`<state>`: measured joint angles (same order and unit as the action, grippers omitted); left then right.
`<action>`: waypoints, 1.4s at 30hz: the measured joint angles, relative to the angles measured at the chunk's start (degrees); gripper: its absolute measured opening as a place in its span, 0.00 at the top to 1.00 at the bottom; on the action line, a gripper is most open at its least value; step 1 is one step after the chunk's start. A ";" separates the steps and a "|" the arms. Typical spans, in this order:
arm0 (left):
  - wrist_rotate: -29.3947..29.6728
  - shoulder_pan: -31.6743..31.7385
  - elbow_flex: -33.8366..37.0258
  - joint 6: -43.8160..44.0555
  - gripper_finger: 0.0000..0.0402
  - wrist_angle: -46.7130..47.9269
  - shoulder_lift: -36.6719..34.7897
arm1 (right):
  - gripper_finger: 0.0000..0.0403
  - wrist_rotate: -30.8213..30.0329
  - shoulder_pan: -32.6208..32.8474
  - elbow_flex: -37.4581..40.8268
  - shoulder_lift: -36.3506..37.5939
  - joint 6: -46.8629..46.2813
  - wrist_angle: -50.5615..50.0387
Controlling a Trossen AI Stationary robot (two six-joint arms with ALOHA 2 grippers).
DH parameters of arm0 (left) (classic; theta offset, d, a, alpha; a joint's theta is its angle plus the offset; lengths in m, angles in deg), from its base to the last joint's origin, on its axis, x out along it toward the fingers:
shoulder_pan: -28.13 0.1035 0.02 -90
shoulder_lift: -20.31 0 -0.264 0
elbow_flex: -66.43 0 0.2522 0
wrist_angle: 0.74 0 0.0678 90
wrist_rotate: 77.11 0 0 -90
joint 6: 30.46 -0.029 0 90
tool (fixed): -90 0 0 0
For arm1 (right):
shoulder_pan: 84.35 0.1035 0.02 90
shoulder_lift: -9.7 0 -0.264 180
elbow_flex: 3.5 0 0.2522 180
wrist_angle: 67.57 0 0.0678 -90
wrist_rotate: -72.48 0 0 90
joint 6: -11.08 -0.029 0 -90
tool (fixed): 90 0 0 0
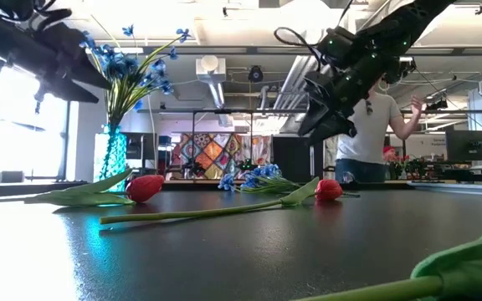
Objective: Sort flowers into vase by color
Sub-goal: Put the bottom blue flowers into the blue vase, then put the blue flowers into the blue vase
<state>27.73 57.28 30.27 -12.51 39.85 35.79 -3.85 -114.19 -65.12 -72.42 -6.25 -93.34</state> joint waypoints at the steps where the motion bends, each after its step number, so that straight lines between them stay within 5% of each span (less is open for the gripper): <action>1: -0.55 0.00 -0.60 0.60 0.30 0.89 0.02 | 0.58 -0.25 0.00 -0.02 -0.01 -0.19 -0.96; 13: -13.82 -1.04 -6.59 8.28 0.30 14.77 5.85 | 0.41 2.80 1.24 -0.02 -4.44 2.00 -6.09; 20: -14.13 -3.33 -6.63 20.45 0.30 24.83 8.10 | 0.37 -5.71 2.90 -0.02 -8.16 6.02 -1.07; 30: -18.90 -3.39 -6.54 31.43 0.30 28.07 8.38 | 0.59 -7.89 0.81 -0.14 -18.03 1.92 7.36; 38: -23.75 -4.07 -6.52 36.53 0.30 27.96 8.38 | 0.95 -7.25 0.96 -0.15 -17.68 1.67 6.27; 42: -26.71 -5.25 -6.52 39.05 0.30 26.74 8.36 | 0.96 -4.91 1.07 -0.02 -15.33 -0.67 5.98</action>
<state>1.02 52.03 23.75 26.55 66.58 44.15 -8.76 -113.12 -65.14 -87.75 -6.92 -87.36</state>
